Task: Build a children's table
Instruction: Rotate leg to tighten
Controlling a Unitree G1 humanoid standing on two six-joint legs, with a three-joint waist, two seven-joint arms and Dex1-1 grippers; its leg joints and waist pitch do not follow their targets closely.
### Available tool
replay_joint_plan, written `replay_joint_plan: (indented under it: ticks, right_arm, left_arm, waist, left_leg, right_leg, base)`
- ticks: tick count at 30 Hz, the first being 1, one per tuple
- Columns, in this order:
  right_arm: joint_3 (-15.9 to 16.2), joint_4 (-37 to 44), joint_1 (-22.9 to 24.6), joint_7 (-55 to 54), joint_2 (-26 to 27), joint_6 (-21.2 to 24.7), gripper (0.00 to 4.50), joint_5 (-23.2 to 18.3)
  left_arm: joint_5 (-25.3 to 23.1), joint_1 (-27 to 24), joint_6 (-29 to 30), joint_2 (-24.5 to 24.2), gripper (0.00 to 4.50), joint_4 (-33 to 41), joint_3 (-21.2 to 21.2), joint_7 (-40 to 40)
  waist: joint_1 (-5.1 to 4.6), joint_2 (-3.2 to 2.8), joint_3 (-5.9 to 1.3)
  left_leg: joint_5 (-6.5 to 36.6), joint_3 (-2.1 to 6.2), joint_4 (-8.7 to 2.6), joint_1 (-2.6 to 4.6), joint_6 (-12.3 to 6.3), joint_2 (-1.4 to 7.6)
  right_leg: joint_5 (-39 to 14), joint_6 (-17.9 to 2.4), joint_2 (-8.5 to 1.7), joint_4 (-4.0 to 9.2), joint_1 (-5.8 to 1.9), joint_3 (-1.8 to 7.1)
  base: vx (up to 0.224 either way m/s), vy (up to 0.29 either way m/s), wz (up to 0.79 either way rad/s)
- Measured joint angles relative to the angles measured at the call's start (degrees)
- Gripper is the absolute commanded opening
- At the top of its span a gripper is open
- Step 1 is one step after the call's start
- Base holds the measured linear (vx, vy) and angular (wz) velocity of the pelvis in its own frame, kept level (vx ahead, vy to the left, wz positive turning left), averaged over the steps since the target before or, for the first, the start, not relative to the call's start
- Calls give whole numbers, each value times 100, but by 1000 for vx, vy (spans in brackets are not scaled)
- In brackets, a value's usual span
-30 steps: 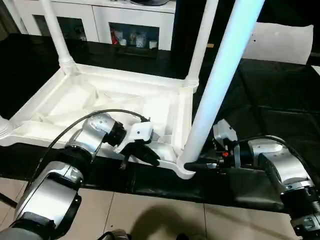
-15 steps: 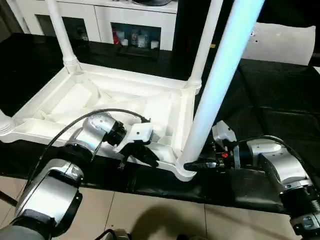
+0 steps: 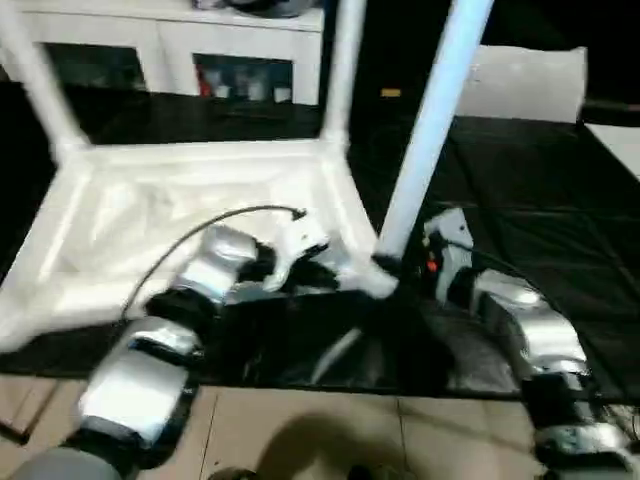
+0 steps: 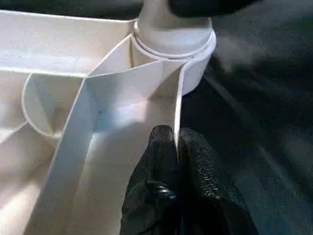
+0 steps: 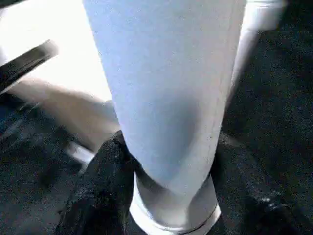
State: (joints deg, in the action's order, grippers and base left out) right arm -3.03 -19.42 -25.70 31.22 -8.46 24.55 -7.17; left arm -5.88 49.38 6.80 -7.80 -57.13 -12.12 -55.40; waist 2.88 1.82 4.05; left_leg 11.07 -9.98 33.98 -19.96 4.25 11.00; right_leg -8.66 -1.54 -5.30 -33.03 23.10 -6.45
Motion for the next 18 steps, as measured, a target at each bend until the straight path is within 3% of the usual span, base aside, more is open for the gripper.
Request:
replay_joint_plan:
  ticks: [6,7,8,10,13,18]
  right_arm:
    - [-320,-205,-222,-1533,589,-128,194,293]
    - [-376,-212,-222,-1623,652,-176,250,290]
    - [-472,-216,-218,-1702,757,-247,264,286]
    - [-558,-204,-210,-1718,848,-294,263,253]
    - [-560,-152,-167,-1719,869,-358,311,251]
    - [-460,-75,-3,-1268,736,-536,348,106]
  left_arm:
    - [13,64,455,580,0,-1,241,999]
    - [14,63,459,610,0,12,241,1044]
    - [14,63,462,616,0,32,234,1059]
    - [8,60,462,616,0,60,230,1061]
    - [-12,31,461,610,0,132,220,1048]
    - [-55,-44,209,387,0,247,62,690]
  waist:
    - [-17,-9,-5]
    - [-15,-9,-5]
    - [-14,-9,-5]
    - [-11,-9,-5]
    - [-1,-11,-6]
    - [-26,-13,-5]
  left_leg:
    - [4,2,-11,-3,-5,-1]
    - [6,2,-16,-3,-7,-1]
    - [7,2,-24,-3,-7,-1]
    - [7,2,-37,-5,-7,-1]
    - [7,2,-50,-5,-7,0]
    - [7,1,-56,-10,-7,1]
  right_leg:
    - [3,1,0,-1,2,-1]
    - [5,1,0,-2,3,-1]
    - [6,2,1,-4,6,-1]
    - [9,1,2,-5,11,-2]
    - [17,-11,2,-6,15,-3]
    - [17,-12,5,-6,25,-3]
  base:
    - [0,0,0]
    - [0,0,0]
    - [0,0,0]
    - [0,0,0]
    - [0,0,0]
    - [0,0,0]
